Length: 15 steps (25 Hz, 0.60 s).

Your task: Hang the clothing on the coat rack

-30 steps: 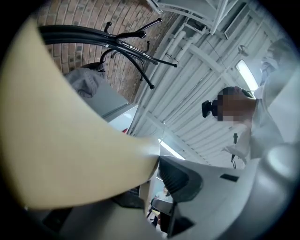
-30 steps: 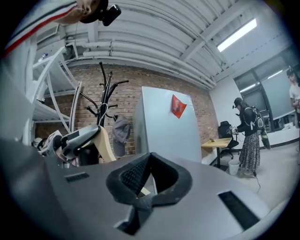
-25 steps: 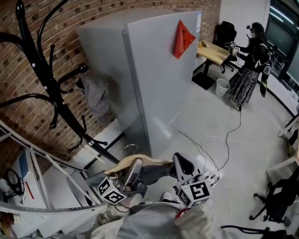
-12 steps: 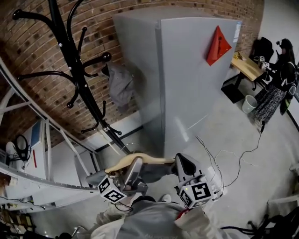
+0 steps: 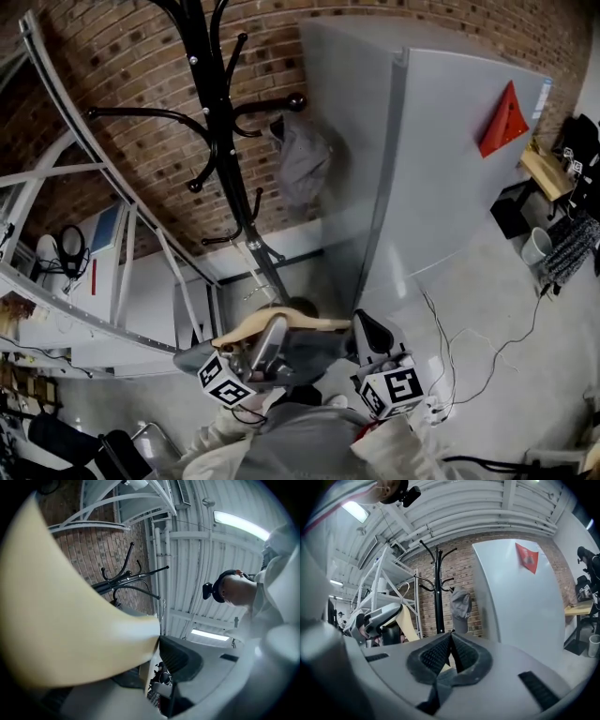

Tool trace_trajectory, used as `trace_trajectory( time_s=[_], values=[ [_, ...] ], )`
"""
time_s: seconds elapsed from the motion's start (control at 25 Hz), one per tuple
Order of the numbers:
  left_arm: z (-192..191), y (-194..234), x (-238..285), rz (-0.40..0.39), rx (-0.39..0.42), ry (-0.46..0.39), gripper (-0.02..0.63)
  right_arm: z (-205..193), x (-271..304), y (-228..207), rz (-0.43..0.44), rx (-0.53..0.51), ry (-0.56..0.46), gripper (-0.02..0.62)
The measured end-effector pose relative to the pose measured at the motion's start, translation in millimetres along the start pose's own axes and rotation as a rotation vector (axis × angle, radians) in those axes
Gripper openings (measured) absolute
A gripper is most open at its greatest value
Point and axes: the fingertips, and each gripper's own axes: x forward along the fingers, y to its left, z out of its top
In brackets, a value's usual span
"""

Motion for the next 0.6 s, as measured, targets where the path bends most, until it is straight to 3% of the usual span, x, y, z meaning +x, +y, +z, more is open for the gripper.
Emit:
trace_trajectory(
  time_s=[0.2, 0.6],
  values=[
    [17.8, 13.0, -10.8, 0.045, 0.022, -0.031, 0.101, 2.3, 22.6, 18.9, 0.063, -0.015, 0.023, 0.025],
    [48.5, 46.6, -15.6, 0.061, 0.027, -0.070, 0.101, 5.0, 68.1, 35.5, 0.096, -0.032, 0.031, 0.025]
  ],
)
